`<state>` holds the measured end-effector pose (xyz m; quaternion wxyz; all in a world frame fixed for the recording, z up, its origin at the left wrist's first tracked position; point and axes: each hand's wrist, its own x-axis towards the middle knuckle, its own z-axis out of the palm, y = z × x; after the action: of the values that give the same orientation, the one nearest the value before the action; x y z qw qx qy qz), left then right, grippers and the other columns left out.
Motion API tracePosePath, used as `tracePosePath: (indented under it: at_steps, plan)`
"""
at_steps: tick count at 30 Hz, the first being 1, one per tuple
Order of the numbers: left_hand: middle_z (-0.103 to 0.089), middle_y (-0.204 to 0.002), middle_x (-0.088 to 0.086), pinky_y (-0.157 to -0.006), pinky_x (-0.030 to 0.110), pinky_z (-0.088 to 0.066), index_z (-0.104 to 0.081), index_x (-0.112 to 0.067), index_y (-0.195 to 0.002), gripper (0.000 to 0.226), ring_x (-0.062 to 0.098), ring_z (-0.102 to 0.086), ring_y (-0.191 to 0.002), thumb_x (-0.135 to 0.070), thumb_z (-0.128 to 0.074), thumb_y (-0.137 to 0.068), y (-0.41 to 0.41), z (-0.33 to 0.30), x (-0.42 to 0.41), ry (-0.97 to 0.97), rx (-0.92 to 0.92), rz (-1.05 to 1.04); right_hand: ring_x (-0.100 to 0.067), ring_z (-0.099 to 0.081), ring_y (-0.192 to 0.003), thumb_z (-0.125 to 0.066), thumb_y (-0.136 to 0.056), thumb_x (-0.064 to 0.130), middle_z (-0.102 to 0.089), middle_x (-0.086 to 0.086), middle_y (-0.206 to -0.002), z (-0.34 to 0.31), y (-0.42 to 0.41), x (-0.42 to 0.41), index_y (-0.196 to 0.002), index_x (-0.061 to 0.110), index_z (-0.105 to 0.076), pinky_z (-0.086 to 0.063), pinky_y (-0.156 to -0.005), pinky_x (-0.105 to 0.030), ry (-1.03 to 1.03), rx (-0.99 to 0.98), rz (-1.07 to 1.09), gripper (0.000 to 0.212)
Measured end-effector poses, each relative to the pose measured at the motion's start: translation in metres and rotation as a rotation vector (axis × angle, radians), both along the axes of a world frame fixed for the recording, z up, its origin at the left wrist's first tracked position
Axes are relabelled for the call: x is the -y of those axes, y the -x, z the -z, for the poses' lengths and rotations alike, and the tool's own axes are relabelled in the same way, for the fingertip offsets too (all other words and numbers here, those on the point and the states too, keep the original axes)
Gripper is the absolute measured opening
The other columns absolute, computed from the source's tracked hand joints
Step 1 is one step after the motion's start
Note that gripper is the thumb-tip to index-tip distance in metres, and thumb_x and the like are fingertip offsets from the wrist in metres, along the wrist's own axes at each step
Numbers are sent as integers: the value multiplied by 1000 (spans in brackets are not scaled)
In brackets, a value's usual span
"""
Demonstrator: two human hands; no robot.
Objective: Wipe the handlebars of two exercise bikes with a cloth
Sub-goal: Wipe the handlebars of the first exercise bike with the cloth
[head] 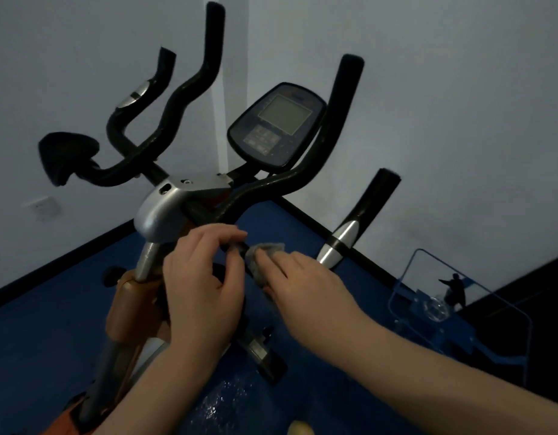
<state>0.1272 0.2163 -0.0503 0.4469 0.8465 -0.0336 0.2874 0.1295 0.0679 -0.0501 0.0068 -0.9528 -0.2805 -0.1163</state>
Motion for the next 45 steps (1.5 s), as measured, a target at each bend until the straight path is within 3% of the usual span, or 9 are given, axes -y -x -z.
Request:
tracePosePath:
  at_steps: [5,9,18,26,29,32,38,42,45]
  plan:
    - [-61,-99,-13,-78,25,-49,-62,-26,-97,18,1,-57,-93,-14,-54,-87,-23,-14,25,2,-90,182,-24,-56,-83,-44,-89,23,-62,-5,-89,-10,-26,53,-104,10,-64,-46,-81,-37,9,49,-234,27]
    - [-59,-97,-19,-69,19,-40,-63,-28,-96,19,-1,-55,-80,-13,-56,-86,-27,-12,27,-24,-168,142,-27,-60,-80,-46,-80,18,-64,-5,-81,-24,-61,86,-88,11,-66,-47,-80,-36,-6,218,-196,23]
    - [-60,-100,-20,-74,24,-45,-64,-29,-94,19,-2,-54,-96,-13,-58,-85,-26,-8,23,-133,-186,93,-26,-59,-67,-46,-82,19,-63,-6,-72,-65,-112,129,-75,10,-63,-50,-64,-35,197,452,-426,21]
    - [-60,-99,-17,-77,30,-49,-63,-29,-93,18,3,-57,-91,-14,-57,-86,-26,-6,24,-72,-151,47,-23,-57,-53,-43,-88,15,-62,-9,-62,-55,-119,118,-72,2,-64,-47,-50,-30,-468,452,-219,29]
    - [-61,-98,-15,-81,28,-48,-63,-29,-93,19,3,-57,-94,-12,-57,-86,-26,-5,23,-64,-126,23,-7,-37,-49,-39,-90,16,-42,7,-51,-46,-112,107,-65,10,-54,-28,-48,-12,-835,460,9,30]
    - [-62,-98,-12,-83,27,-48,-63,-26,-94,19,4,-58,-94,-10,-58,-86,-24,-7,23,-40,-96,3,-8,-29,-47,-35,-92,20,-25,18,-52,-41,-110,101,-64,18,-38,-21,-43,-16,-1090,463,184,29]
    - [-57,-95,-26,-81,29,-48,-62,-26,-96,23,7,-57,-94,-7,-55,-86,-5,-5,8,76,-16,-264,-22,-39,-50,-41,-94,26,-47,-11,-55,-78,-108,118,-74,3,-58,-20,-53,-26,-856,623,218,35]
    - [-56,-96,-24,-82,43,-51,-61,-28,-99,22,9,-57,-93,-12,-53,-87,2,10,-7,161,-102,-390,-17,-47,-65,-43,-95,32,-54,2,-77,-102,-96,60,-102,10,-50,-26,-55,-27,-887,297,119,24]
    - [-55,-94,-24,-84,38,-49,-58,-30,-97,17,6,-56,-93,-17,-52,-87,4,13,-11,140,-113,-370,-12,-50,-75,-50,-93,32,-52,5,-93,-84,-84,3,-104,18,-46,-36,-57,-20,-699,-1,-130,18]
